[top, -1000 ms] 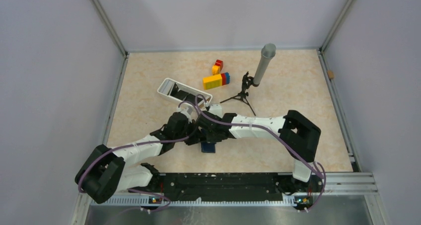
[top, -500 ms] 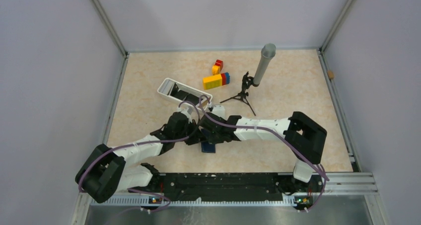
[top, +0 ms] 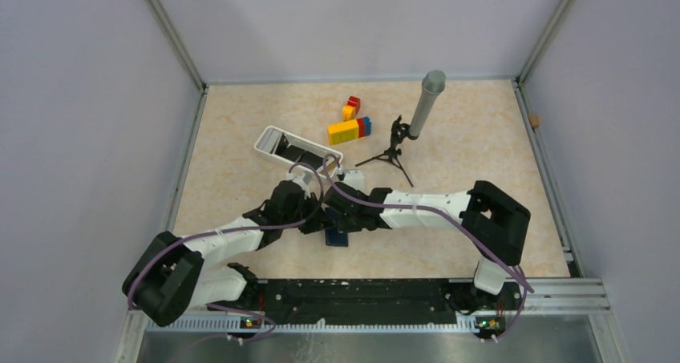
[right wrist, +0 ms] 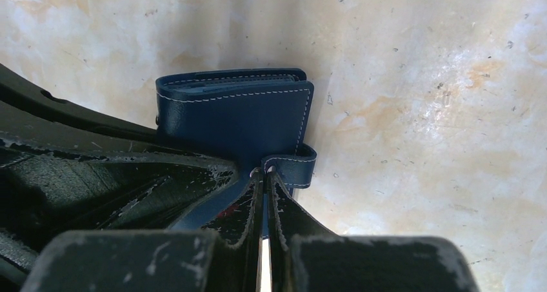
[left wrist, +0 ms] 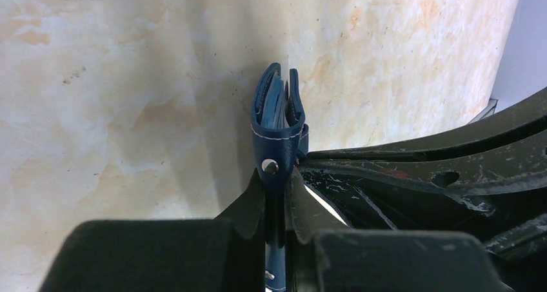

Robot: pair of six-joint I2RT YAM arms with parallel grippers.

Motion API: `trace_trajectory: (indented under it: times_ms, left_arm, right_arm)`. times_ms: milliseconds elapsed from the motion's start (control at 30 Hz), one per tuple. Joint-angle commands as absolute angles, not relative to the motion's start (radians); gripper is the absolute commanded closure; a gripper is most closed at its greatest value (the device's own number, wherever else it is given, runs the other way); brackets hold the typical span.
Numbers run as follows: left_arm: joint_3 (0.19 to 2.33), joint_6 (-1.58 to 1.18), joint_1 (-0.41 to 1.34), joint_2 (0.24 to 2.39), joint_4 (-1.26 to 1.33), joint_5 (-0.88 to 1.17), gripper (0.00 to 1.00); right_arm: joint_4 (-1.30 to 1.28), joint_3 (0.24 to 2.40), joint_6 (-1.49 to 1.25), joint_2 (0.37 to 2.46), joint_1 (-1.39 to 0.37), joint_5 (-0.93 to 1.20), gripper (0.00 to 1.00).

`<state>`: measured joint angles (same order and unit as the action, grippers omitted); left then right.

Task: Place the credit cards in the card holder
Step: Close the card holder at the center of the board.

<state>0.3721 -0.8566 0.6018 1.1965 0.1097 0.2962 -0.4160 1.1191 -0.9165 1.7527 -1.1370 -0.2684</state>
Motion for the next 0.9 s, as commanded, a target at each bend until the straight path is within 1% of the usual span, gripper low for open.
trace_trajectory:
  times_ms: [0, 867]
  left_arm:
    - [0.383, -0.813, 0.595, 1.216, 0.115, 0.275, 1.00]
    - [0.387, -0.807, 0.594, 1.238, 0.124, 0.286, 1.00]
  right_arm:
    - [-0.362, 1.111, -0.905, 1.711, -1.146, -0.258, 1.00]
    - [-0.308, 1.093, -0.899, 1.694, -1.145, -0.232, 1.00]
